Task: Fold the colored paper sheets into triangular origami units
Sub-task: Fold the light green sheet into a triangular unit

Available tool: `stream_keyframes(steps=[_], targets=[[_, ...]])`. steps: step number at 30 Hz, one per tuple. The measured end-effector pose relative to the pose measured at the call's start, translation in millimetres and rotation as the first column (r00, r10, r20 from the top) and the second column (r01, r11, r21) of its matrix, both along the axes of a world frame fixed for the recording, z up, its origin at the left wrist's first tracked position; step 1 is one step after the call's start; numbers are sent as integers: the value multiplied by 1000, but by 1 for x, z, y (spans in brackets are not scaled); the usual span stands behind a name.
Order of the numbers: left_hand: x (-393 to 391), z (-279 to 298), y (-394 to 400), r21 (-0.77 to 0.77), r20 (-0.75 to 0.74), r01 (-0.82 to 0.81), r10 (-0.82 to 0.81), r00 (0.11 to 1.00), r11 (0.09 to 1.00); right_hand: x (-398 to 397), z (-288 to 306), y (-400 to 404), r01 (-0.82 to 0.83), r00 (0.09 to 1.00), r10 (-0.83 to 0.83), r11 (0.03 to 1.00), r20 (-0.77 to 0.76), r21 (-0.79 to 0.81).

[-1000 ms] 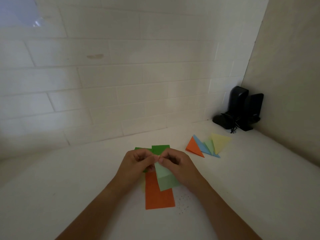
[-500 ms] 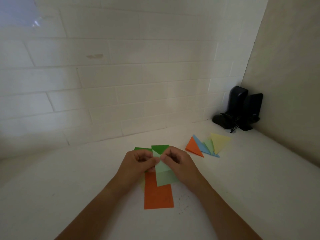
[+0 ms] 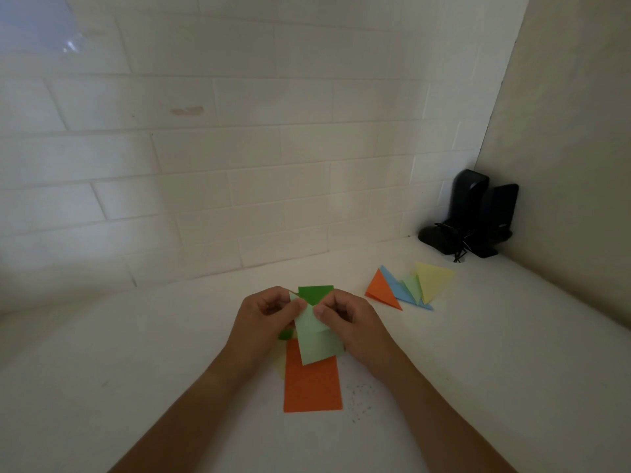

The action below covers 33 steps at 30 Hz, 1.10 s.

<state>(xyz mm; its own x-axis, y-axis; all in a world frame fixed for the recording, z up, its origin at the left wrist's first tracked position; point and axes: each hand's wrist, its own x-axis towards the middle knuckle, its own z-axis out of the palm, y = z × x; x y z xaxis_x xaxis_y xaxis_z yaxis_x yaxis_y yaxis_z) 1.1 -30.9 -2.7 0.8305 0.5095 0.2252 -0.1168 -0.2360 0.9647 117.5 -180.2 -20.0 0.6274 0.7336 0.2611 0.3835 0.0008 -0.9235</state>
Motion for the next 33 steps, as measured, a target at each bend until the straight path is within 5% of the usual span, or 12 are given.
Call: stream_keyframes(steps=[33], targets=[[-2,-2,-2,-88,-113,104,-113,987,991,-1,1,1,87,993,-88,996,74,23]])
